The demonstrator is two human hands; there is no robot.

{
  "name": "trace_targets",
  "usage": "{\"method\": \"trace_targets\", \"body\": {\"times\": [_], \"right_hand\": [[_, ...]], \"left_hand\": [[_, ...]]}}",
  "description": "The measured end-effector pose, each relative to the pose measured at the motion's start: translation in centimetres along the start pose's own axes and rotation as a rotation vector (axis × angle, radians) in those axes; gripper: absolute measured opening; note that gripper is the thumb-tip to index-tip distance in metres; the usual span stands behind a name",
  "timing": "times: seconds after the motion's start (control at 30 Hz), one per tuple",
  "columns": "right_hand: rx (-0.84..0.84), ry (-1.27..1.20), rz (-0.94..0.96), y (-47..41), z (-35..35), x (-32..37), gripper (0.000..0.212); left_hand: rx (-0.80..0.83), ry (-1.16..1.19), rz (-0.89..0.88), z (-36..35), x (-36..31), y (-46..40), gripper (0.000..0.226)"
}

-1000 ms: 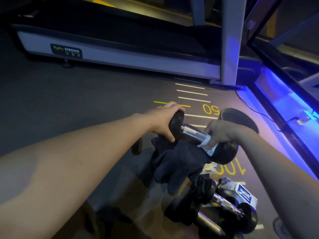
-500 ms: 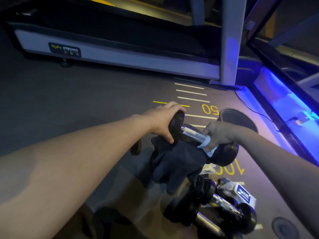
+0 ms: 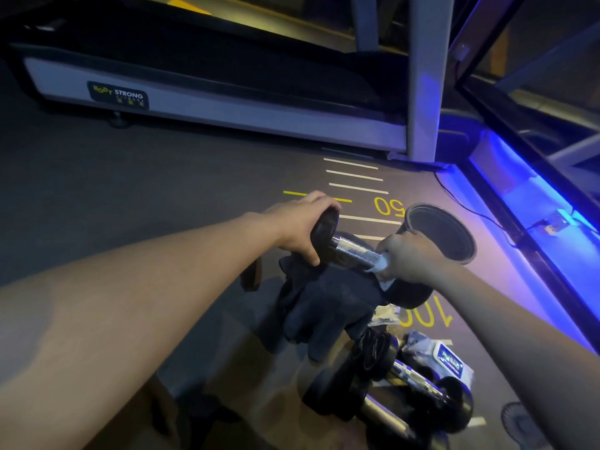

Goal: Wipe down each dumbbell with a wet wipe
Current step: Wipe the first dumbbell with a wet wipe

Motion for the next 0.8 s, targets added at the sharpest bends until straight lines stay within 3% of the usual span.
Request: {"method": "trace_targets", "body": {"times": [0.13,0.2,0.27,0.4,0.5,0.67,0.8], "right_hand": [[0.28,-0.215,0.102,-1.0,0.0,0.3,0.041],[0.32,-0.247,0.096,-1.4,-0.3,0.0,0.053],[0.253,-0.252,0.077,-1.7,-0.6,-0.6,0.069],[-0.025,-0.218,0.073,-0.6,0.3,-1.2,0.071],[-0.138,-0.192,0.014,0.9,1.0,-1.7,0.076],[-0.289,-0.085,-0.053,3.2,1.3,-1.0,0.051],[-0.428,0.043,-0.054,4.1,0.6,0.3,0.047]], "left_hand": [[0.002,0.005,-0.017,-0.2,0.1,-0.1,0.108],[0.004,0.011,-0.02,-0.2,0.2,-0.2,0.108],[0.005,0.012,-0.021,-0.2,0.3,-0.3,0.109],[0.0,0.012,-0.016,-0.2,0.4,-0.3,0.109],[0.007,0.008,-0.019,-0.2,0.2,-0.2,0.109],[0.014,0.01,-0.013,-0.2,0.2,-0.2,0.11],[0.014,0.006,-0.006,-0.2,0.3,-0.3,0.111]]}}
Point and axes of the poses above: each hand's wrist, its own y-axis away from the middle knuckle, its own z-axis out of the back of the hand, x = y × z, the point moved 8 cm from there along -y, towards the middle knuckle, and after that the axes turned 1 degree about y, right-handed, at the moved point
